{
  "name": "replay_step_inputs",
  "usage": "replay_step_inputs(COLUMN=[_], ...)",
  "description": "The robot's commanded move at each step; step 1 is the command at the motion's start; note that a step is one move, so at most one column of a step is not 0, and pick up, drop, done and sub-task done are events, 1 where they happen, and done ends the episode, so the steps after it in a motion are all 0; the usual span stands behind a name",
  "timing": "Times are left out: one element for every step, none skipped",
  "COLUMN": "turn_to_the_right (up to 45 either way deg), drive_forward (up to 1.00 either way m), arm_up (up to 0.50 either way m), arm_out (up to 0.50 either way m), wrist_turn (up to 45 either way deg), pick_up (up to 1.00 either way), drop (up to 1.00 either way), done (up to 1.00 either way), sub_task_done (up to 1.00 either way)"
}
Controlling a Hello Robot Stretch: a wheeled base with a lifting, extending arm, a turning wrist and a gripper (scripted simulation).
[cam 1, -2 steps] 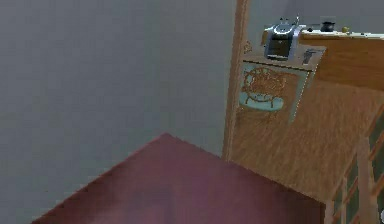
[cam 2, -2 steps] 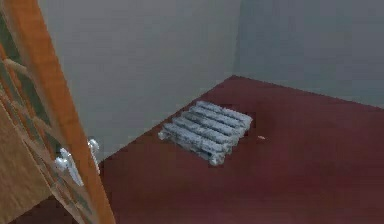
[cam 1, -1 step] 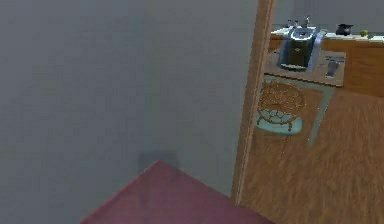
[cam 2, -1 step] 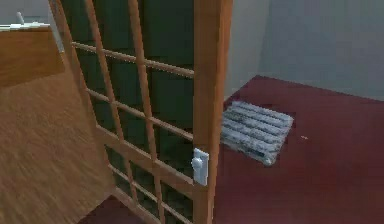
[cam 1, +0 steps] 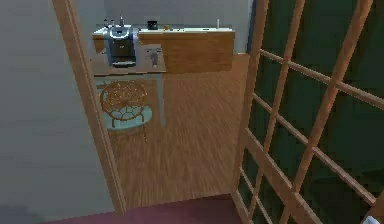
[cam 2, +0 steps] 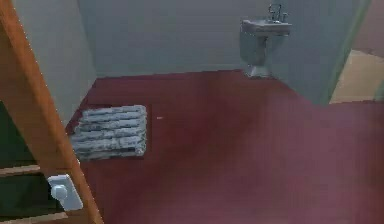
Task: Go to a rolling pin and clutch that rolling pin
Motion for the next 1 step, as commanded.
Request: replay_step_inputs(turn_to_the_right=[0.0], drive_forward=[1.00], arm_up=[0.00], arm_out=[0.00], wrist_turn=[0.0], pick_up=[0.00], drop=[0.00], done=[0.00], sub_task_done=[0.00])
